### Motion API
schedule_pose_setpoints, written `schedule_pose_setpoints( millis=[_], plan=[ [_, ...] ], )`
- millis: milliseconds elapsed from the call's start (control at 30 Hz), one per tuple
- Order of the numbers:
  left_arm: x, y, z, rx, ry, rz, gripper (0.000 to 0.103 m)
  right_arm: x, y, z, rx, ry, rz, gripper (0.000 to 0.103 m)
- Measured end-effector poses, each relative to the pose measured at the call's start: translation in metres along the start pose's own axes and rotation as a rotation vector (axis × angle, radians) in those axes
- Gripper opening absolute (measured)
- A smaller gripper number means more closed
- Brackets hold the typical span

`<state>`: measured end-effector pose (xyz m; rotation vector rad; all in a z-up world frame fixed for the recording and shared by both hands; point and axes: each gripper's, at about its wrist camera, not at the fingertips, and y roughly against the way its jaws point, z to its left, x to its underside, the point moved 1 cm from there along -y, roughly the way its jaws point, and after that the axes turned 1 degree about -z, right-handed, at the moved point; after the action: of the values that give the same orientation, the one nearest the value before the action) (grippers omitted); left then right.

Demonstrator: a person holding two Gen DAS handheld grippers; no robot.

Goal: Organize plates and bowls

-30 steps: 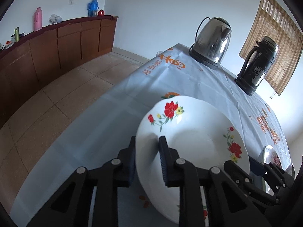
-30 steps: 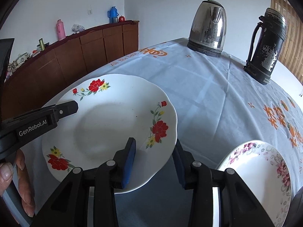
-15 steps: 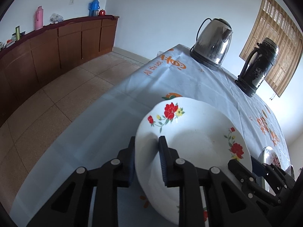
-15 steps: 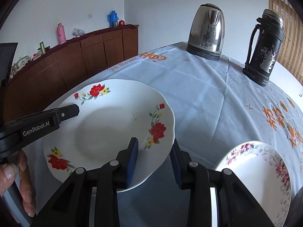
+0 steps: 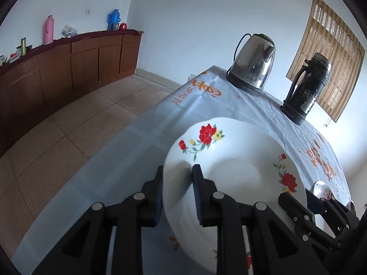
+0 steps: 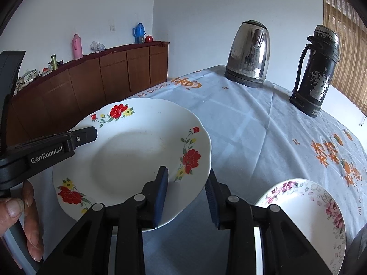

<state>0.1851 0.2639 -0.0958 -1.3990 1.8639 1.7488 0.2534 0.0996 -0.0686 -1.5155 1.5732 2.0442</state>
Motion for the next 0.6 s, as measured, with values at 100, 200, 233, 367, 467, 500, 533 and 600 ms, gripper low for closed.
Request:
schedule_pose_setpoints(
  millis=[100,200,233,367,467,500,533,600],
  plan=[
    [0.0,0.005,-0.002,0.001,-0.012,-0.029,0.021,0.0,0.006,0.002,0.014,0.011,-0.028,0.034],
    [0.0,0.008,-0.005,0.003,-0.029,-0.046,0.021,0.001,0.01,0.002,0.026,0.015,-0.048,0.034],
    [0.0,0.01,-0.006,0.003,-0.035,-0.053,0.021,0.002,0.011,0.002,0.028,0.013,-0.051,0.034],
    [-0.001,0.013,-0.009,0.01,-0.052,-0.071,0.021,0.004,0.016,0.0,0.034,0.009,-0.065,0.034],
    [-0.001,0.014,-0.01,0.018,-0.054,-0.076,0.021,0.005,0.02,-0.001,0.036,0.006,-0.072,0.034],
    [0.0,0.015,-0.01,0.02,-0.055,-0.079,0.021,0.006,0.021,-0.001,0.037,0.005,-0.074,0.034],
    [0.0,0.016,-0.01,0.022,-0.056,-0.082,0.021,0.007,0.022,-0.001,0.037,0.005,-0.076,0.034],
    [0.0,0.017,-0.01,0.026,-0.058,-0.088,0.021,0.008,0.023,-0.001,0.036,0.003,-0.079,0.034]
  ],
)
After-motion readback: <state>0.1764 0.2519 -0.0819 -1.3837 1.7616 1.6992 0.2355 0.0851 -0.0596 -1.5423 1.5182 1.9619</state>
